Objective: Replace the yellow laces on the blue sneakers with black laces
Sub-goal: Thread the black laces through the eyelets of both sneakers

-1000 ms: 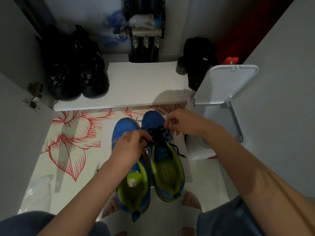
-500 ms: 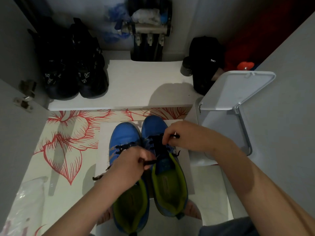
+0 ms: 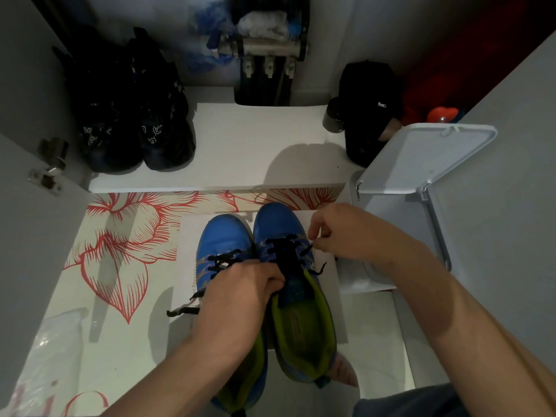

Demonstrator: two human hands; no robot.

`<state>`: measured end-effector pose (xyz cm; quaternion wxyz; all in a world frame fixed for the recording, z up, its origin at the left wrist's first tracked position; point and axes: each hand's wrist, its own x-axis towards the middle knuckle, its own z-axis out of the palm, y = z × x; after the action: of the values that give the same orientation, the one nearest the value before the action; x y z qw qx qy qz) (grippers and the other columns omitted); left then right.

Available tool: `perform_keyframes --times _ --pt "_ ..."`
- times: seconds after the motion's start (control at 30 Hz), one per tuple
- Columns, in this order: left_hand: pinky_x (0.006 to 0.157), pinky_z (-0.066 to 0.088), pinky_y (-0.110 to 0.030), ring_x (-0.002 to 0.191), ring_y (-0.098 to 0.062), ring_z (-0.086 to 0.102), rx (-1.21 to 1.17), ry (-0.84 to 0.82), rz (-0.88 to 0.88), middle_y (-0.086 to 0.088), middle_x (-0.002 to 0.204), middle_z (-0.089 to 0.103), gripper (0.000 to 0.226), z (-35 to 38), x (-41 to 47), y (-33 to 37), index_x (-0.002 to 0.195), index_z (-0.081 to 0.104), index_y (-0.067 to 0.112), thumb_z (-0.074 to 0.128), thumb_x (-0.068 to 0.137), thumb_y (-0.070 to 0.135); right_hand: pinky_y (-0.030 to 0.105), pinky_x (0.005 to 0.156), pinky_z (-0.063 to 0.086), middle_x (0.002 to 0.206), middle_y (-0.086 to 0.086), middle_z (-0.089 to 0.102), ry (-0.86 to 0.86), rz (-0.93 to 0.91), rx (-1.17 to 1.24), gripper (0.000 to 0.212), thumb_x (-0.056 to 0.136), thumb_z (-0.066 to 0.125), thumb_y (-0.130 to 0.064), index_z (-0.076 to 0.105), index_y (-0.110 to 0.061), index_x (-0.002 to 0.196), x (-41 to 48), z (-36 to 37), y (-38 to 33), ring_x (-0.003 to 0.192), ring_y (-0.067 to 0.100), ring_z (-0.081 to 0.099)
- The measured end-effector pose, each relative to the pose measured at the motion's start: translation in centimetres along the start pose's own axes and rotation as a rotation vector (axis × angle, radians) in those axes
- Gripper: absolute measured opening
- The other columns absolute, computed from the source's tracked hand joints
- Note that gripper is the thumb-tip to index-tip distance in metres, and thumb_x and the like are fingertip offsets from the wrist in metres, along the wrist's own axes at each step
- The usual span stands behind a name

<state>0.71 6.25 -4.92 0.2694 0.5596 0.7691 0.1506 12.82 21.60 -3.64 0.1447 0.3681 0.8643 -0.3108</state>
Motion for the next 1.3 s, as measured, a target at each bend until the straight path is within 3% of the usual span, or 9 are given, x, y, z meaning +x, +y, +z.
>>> perform_keyframes --times 0.2,0.4,0.57,0.63,0.7,0.83,0.97,1.1,1.3 --pt "0.067 0.035 -0.02 0.095 -0.006 0.049 0.053 0.064 -0.008 0.014 0.095 0.058 0.041 0.5 0.3 0.2 0.102 0.062 0.033 0.056 0.076 0.064 0.012 0.06 0.039 0.08 -0.014 0.048 -0.041 -0.064 0.108 0.019 0.091 0.055 -0.009 0.066 -0.017 0.103 0.0 -0.2 -0.6 0.066 0.0 0.047" --pt "0.069 0.035 -0.016 0.099 -0.009 0.052 0.043 0.084 -0.01 0.007 0.098 0.059 0.02 0.7 1.2 -0.4 0.108 0.062 0.026 0.056 0.091 0.035 0.022 0.067 0.045 0.083 -0.007 0.054 -0.024 -0.055 0.119 0.021 0.092 0.05 -0.007 0.066 -0.017 0.103 0.2 -0.2 -0.6 0.07 0.004 0.051" --pt "0.071 0.044 -0.006 0.08 -0.003 0.061 -0.843 0.061 -0.209 0.005 0.085 0.066 0.01 -1.3 2.1 0.7 0.097 0.061 0.016 0.051 0.095 0.016 0.014 0.068 0.04 0.088 -0.014 0.052 -0.176 -0.182 0.093 0.017 0.09 0.057 -0.012 0.065 -0.026 0.093 0.3 0.0 -0.5 0.075 -0.001 0.048" --pt "0.08 0.05 -0.02 0.081 -0.009 0.066 -1.146 0.062 -0.281 0.002 0.077 0.07 0.012 -1.3 1.6 1.4 0.099 0.058 0.013 0.046 0.097 0.014 0.03 0.073 0.045 0.087 0.004 0.058 -0.257 -0.219 0.156 0.014 0.086 0.065 -0.018 0.06 -0.023 0.074 0.4 0.8 -0.9 0.08 0.014 0.055" --pt "0.085 0.051 -0.031 0.086 -0.02 0.068 -1.265 0.089 -0.301 -0.002 0.078 0.071 0.014 -1.1 1.3 1.8 0.102 0.055 0.009 0.043 0.099 0.014 0.031 0.069 0.045 0.081 0.013 0.059 -0.231 -0.202 0.227 0.02 0.085 0.067 -0.019 0.058 -0.017 0.068 0.7 1.3 -0.9 0.075 0.021 0.057" --pt "0.068 0.05 -0.014 0.079 -0.02 0.062 -1.172 0.094 -0.37 -0.008 0.086 0.064 0.016 -1.1 1.9 1.4 0.11 0.051 0.007 0.041 0.1 0.012 0.02 0.058 0.045 0.066 0.009 0.064 -0.143 -0.112 0.336 0.021 0.088 0.064 -0.015 0.065 0.003 0.077 1.1 1.1 -0.2 0.055 0.013 0.058" --pt "0.062 0.042 -0.002 0.084 -0.005 0.056 -0.6 0.055 -0.264 0.004 0.105 0.06 0.027 0.0 2.5 0.0 0.12 0.043 0.017 0.05 0.094 0.012 0.023 0.055 0.05 0.062 0.003 0.066 -0.061 -0.101 0.461 0.026 0.089 0.063 -0.014 0.066 0.012 0.089 1.3 1.7 -0.3 0.056 0.017 0.064" --pt "0.072 0.045 -0.009 0.089 -0.009 0.063 -0.56 -0.046 -0.185 0.003 0.095 0.067 0.021 1.4 2.8 -0.5 0.107 0.061 0.013 0.065 0.086 0.016 0.013 0.038 0.037 0.057 0.008 0.062 0.046 -0.013 0.727 0.023 0.09 0.06 -0.009 0.064 0.013 0.09 1.7 2.1 -0.7 0.043 0.007 0.059" --pt "0.052 0.036 -0.012 0.056 0.002 0.052 -0.564 0.041 -0.164 0.007 0.063 0.059 0.015 2.5 3.5 0.0 0.071 0.062 0.021 0.069 0.084 0.027 0.014 0.033 0.033 0.056 0.005 0.067 0.027 0.217 1.084 0.018 0.087 0.063 -0.006 0.067 0.004 0.101 2.0 2.7 -0.3 0.045 0.007 0.062"
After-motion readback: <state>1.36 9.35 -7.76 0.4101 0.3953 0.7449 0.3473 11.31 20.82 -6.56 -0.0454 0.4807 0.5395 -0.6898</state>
